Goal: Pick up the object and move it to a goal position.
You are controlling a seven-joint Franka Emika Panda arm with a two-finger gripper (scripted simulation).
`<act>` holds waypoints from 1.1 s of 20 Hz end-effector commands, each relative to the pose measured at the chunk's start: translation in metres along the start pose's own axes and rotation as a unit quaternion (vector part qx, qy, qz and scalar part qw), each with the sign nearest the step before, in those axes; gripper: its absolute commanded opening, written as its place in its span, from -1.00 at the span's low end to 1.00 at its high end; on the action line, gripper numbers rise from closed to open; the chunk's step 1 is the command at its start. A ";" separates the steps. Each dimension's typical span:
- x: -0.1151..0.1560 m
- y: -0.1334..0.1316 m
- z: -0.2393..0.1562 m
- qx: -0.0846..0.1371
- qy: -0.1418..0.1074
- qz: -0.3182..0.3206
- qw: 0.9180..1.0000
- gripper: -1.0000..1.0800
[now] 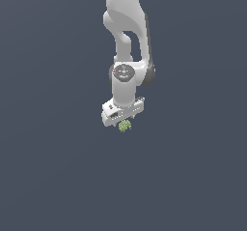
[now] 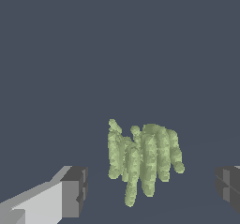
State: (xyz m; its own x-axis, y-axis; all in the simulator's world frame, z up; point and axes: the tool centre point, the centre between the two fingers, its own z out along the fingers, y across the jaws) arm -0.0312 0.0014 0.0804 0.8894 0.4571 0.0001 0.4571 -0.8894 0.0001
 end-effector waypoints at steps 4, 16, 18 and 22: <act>-0.001 -0.001 0.026 0.000 0.000 -0.001 1.000 0.92; 0.000 0.000 0.040 0.000 0.000 -0.002 1.000 -1.00; 0.000 0.000 0.040 0.000 0.000 -0.002 1.000 -1.00; 0.000 0.000 0.039 0.000 0.001 -0.002 1.000 -1.00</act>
State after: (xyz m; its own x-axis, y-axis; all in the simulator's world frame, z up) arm -0.0310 0.0009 0.0415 0.8879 0.4600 0.0014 0.4600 -0.8879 0.0012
